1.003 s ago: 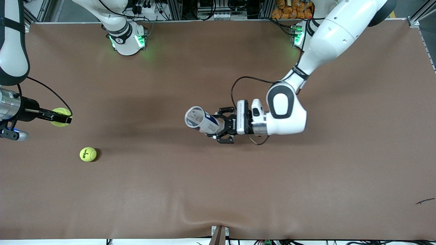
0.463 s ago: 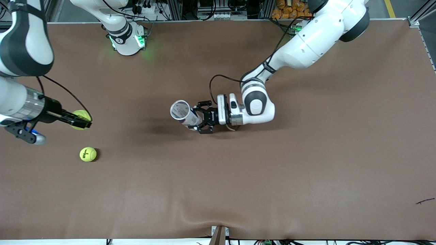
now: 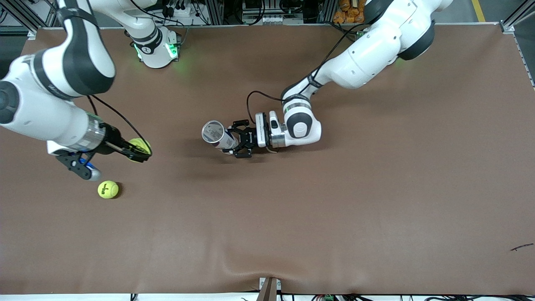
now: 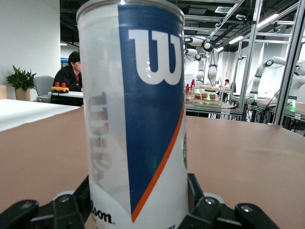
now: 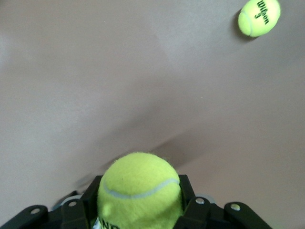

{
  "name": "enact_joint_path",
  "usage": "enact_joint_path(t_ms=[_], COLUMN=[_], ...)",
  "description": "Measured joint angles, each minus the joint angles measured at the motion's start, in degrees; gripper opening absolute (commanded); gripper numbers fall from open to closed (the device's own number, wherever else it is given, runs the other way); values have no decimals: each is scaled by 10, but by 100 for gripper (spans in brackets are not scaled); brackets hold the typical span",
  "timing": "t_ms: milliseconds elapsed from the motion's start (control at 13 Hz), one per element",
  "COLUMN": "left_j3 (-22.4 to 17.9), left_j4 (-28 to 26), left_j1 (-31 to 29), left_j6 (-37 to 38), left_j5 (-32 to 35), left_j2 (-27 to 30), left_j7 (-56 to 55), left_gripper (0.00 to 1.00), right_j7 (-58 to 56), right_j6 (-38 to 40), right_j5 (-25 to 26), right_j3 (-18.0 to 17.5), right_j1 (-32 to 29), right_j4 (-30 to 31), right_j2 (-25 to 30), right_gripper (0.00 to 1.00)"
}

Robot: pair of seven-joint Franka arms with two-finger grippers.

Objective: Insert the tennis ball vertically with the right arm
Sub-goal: 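Move the held ball over the can opening and release it with the right gripper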

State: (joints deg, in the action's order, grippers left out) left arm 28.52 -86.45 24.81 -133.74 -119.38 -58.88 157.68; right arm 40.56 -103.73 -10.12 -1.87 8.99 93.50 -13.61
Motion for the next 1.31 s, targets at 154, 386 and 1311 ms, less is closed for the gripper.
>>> enact_joint_path(t_ms=[154,386,1311], left_j3=[-10,-27,-29], left_j4=[17,27,32], left_j1=[14,17,20], left_j6=[35,70,77], left_j5=[-5,-5,-5], left_j2=[-23,-46,-55], left_j7=[0,3,19], left_gripper=[77,78,78], right_j7=[23,70,333], right_j6=[-1,2,3], right_j5=[0,-1,-1], right_j3=[0,0,0], right_j1=[5,23,175], right_j4=[-2,-6,0], right_j2=[-3,-3,-45], right_gripper=[60,60,60])
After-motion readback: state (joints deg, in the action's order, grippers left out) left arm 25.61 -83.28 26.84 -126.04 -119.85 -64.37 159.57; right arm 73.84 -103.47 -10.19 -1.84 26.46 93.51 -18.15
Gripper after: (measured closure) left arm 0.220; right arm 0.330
